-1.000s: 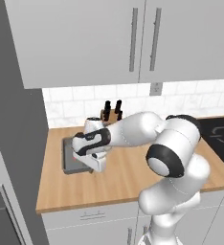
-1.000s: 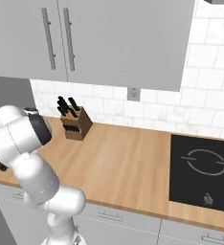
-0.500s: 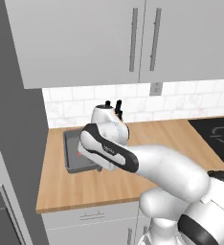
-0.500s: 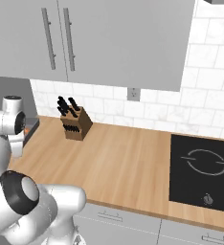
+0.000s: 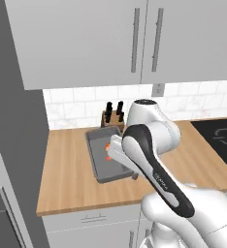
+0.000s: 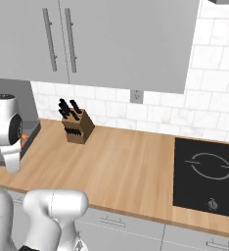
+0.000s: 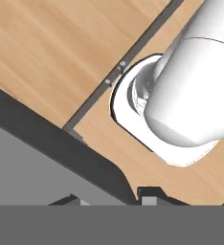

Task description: Take the meat container that has the shrimp and place it on the second highest rack of the freezer. Then take the vegetable container that has the bell pepper and squash and place it on the highest rack of the freezer.

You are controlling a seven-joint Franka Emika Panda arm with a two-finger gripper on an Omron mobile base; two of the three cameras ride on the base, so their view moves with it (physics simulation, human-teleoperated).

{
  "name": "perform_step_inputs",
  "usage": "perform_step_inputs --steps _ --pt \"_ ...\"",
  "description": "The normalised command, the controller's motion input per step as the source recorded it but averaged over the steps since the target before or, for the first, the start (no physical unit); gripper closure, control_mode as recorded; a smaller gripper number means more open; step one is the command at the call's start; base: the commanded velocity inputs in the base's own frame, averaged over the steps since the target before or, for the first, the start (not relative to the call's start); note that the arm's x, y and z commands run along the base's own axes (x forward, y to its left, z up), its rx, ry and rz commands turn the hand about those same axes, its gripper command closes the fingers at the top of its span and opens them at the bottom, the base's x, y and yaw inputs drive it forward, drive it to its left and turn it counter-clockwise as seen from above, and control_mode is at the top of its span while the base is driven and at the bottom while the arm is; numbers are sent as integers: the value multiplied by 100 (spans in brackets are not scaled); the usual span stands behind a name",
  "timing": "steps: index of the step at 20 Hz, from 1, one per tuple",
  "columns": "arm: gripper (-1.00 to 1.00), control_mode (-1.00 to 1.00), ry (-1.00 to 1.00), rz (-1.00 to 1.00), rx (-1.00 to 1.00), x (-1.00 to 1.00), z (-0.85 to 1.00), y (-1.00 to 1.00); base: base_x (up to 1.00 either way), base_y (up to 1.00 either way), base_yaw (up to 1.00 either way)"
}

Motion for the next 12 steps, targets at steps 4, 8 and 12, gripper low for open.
perform_step_inputs --steps 4,8,12 --pt "100 -100 0 -8 -1 -66 32 -68 0 0 0" --pt "100 100 0 -10 0 -40 1 -18 -24 0 -1" --pt "100 100 0 0 0 0 0 0 -100 0 -4"
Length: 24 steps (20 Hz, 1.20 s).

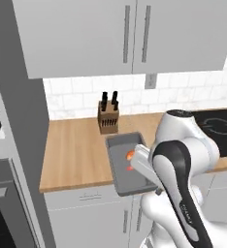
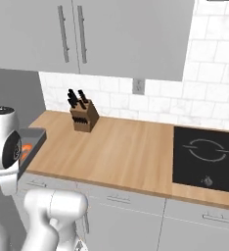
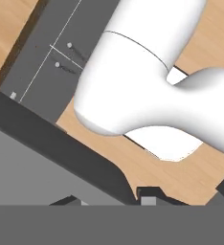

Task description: Take the meat container that has the shrimp and place it on the second highest rack of the freezer. Then take the vegetable container that has the bell pepper and squash and place it on the highest rack of the freezer.

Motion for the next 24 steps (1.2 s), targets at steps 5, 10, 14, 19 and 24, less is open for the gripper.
perform_step_inputs --steps 5,10,14,19,24 --pt "100 100 0 0 0 0 0 0 -100 0 29" --pt "100 100 0 0 0 0 0 0 -93 12 66" --pt "100 100 0 0 0 0 0 0 -39 55 78" --pt "100 100 0 0 0 0 0 0 52 48 73" --pt "100 100 0 0 0 0 0 0 100 20 44"
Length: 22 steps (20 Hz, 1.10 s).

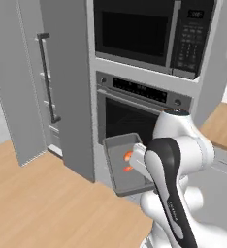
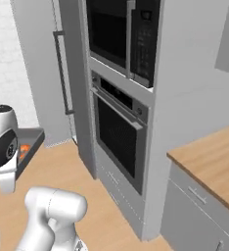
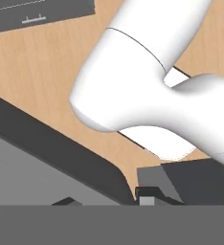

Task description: Take the meat container that has the shrimp and place it on the second highest rack of the freezer. Then take the vegetable container that has the bell pepper and squash and place it on the highest rack of the freezer.

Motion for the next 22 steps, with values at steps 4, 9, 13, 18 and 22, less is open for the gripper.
perform_step_inputs --steps 4,9,13,18,22 --pt "100 100 0 0 0 0 0 0 100 30 6" --pt "100 100 0 0 0 0 0 0 100 48 0" --pt "100 100 0 0 0 0 0 0 100 58 -12" --pt "100 100 0 0 0 0 0 0 100 78 -37" --pt "100 100 0 0 0 0 0 0 94 83 -53"
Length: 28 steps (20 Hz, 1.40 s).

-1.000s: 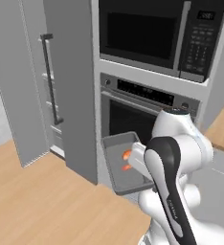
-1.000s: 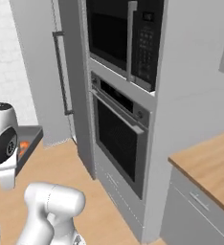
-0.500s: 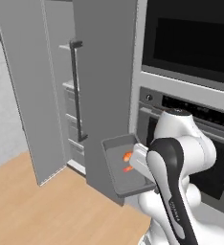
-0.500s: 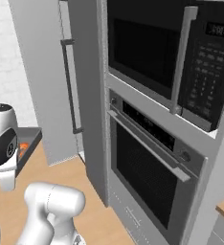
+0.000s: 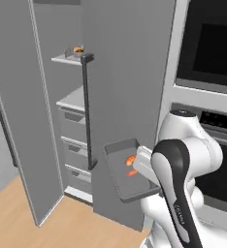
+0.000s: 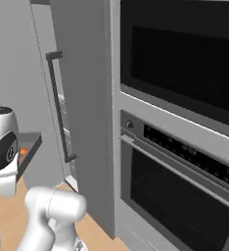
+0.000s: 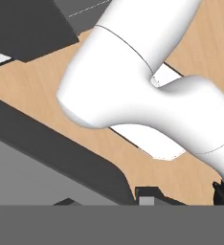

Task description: Take the meat container that has the shrimp and place it on the second highest rack of the freezer. Then take the vegetable container that has the bell pepper and squash and place it on the highest rack of the freezer.

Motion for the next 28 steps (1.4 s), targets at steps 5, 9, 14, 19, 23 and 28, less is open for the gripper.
perform_step_inputs --steps 5,9,14,19,23,28 --pt "100 100 0 0 0 0 0 0 55 100 -43" --pt "100 100 0 0 0 0 0 0 61 88 -39" --pt "100 100 0 0 0 0 0 0 48 59 -39" --pt "100 100 0 0 0 0 0 0 48 40 -41" --pt "100 100 0 0 0 0 0 0 47 54 -34" --pt "100 100 0 0 0 0 0 0 66 44 -26"
